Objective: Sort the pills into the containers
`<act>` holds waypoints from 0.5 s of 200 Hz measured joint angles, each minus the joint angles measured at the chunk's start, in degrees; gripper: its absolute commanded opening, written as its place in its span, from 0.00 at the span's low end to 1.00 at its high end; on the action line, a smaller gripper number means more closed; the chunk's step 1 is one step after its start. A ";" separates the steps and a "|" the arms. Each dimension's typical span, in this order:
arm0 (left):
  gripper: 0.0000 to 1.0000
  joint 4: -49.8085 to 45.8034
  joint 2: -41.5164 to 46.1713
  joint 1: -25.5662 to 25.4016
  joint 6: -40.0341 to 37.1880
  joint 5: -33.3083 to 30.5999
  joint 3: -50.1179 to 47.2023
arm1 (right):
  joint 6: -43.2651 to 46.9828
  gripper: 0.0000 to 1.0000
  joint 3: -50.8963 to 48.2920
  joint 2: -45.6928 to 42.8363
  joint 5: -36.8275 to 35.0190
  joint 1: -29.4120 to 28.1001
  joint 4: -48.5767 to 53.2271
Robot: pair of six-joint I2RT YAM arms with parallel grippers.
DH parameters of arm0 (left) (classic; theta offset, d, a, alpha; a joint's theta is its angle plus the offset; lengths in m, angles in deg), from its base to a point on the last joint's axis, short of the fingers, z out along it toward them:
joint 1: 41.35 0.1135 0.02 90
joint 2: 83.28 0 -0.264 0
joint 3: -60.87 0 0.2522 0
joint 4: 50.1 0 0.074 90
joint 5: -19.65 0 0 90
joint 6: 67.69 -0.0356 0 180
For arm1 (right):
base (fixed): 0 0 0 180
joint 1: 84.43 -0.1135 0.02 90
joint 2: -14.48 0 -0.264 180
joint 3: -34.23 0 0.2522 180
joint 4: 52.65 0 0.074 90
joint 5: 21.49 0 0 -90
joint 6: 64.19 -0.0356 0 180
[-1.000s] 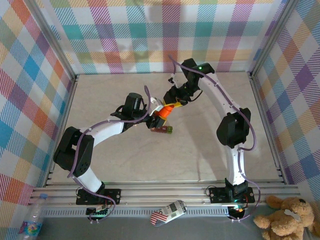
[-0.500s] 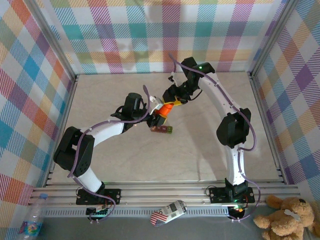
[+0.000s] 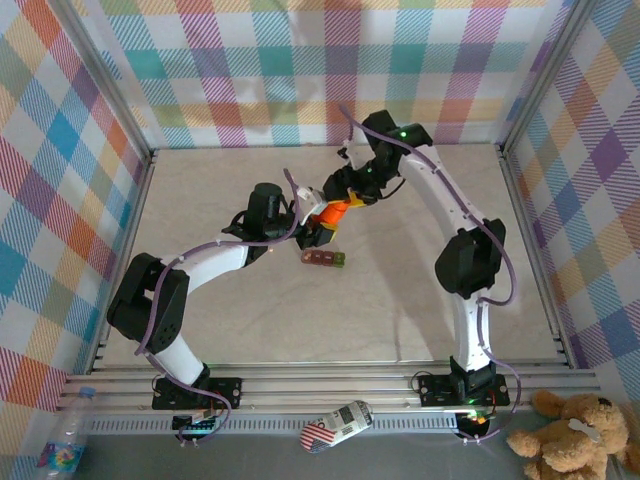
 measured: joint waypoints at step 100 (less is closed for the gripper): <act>0.00 3.06 0.00 0.02 1.60 0.09 -0.70 | -5.73 0.74 -10.10 -10.91 -0.76 3.15 -11.72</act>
